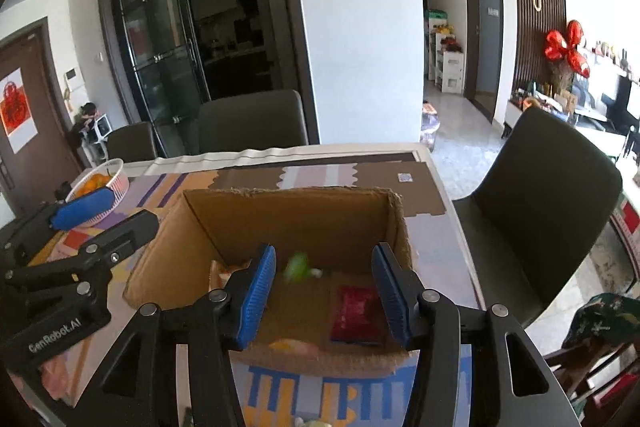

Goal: Organize snacks
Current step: 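Lift both items over the box and release them inside, then grasp the wrapped candy with the right tool while the left tool grasps another lollipop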

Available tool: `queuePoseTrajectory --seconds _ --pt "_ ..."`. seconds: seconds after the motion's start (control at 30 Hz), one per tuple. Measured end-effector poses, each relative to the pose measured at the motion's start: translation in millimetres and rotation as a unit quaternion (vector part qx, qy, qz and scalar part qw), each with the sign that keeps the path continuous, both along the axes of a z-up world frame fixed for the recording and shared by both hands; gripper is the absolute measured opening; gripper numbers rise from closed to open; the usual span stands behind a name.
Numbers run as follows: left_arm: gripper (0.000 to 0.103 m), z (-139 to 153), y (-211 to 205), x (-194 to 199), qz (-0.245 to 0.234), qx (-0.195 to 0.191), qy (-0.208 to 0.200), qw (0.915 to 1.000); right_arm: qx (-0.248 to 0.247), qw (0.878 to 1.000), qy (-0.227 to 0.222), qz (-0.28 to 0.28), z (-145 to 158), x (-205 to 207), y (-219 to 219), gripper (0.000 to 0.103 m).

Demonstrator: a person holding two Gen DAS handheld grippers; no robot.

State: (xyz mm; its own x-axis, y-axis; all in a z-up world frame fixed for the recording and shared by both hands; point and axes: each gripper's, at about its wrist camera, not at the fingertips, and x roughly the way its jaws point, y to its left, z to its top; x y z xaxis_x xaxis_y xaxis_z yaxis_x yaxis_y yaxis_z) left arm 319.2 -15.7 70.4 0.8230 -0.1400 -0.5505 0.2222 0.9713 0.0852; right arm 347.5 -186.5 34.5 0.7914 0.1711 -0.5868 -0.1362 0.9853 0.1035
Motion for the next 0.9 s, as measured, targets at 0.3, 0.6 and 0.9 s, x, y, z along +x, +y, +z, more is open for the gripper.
queuePoseTrajectory --seconds 0.3,0.6,0.9 --pt "0.067 -2.8 -1.4 -44.4 -0.016 0.002 0.010 0.9998 -0.034 0.998 -0.025 0.043 9.9 -50.5 8.6 0.051" --pt "0.067 -12.1 -0.4 -80.8 -0.019 -0.007 0.028 0.9994 -0.037 0.997 -0.014 0.067 2.8 -81.7 9.1 0.051" --pt "0.067 -42.1 -1.4 -101.4 -0.029 0.009 0.061 0.9977 -0.078 0.992 0.011 0.101 -19.4 -100.6 16.1 0.051"
